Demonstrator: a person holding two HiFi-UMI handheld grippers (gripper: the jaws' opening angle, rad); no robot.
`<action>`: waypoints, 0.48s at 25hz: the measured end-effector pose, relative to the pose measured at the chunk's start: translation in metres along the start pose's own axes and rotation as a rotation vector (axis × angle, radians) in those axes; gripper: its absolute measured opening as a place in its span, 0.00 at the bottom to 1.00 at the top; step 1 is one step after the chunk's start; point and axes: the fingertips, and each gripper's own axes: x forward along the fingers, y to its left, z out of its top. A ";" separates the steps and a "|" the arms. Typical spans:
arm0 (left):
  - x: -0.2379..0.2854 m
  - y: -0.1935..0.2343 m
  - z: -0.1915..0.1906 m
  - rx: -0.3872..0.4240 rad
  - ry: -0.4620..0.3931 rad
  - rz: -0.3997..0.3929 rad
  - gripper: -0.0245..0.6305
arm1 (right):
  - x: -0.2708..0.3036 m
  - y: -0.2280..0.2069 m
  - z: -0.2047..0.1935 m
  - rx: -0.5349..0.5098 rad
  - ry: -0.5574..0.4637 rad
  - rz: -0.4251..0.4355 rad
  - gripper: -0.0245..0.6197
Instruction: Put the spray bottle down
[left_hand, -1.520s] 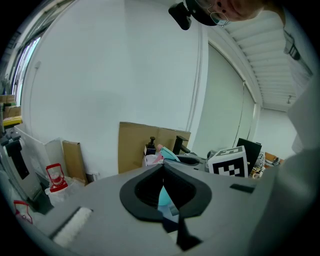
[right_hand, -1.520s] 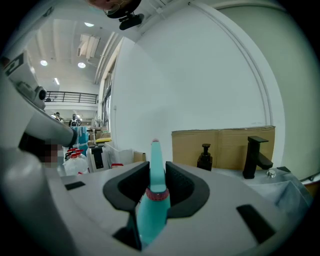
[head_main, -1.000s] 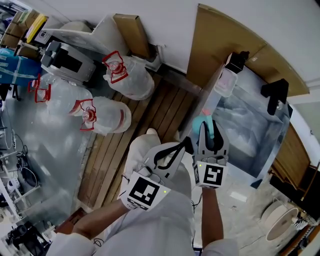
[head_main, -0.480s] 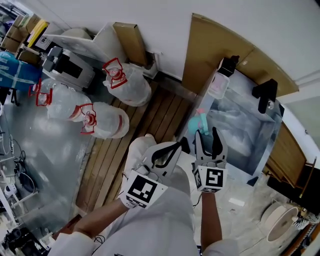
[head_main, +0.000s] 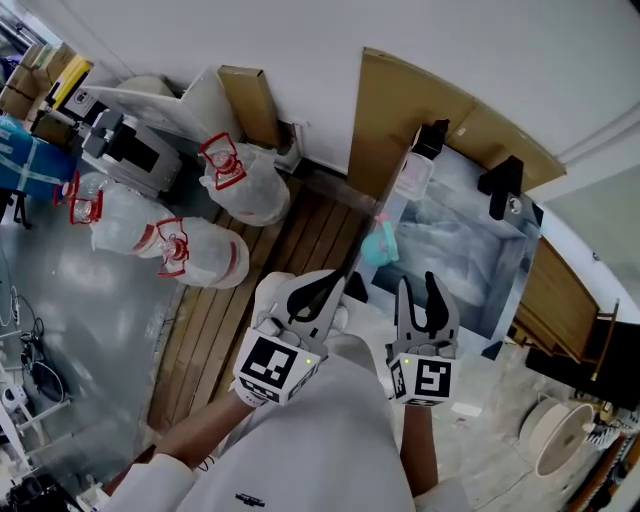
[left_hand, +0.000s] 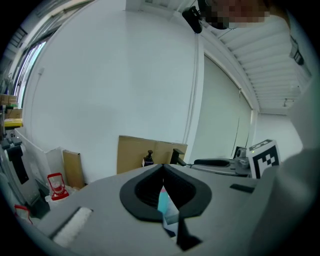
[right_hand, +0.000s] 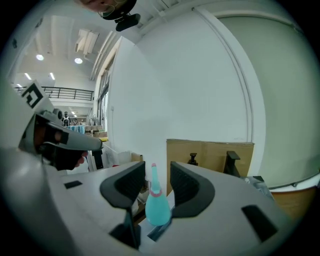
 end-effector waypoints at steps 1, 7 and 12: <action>-0.001 -0.001 0.003 0.006 -0.009 -0.001 0.04 | -0.004 0.000 0.004 -0.005 0.000 -0.005 0.26; -0.011 -0.006 0.014 0.031 -0.036 -0.005 0.04 | -0.027 0.000 0.013 0.017 0.035 -0.020 0.12; -0.016 -0.013 0.014 0.063 -0.047 -0.020 0.04 | -0.050 -0.003 0.021 0.016 0.020 -0.052 0.10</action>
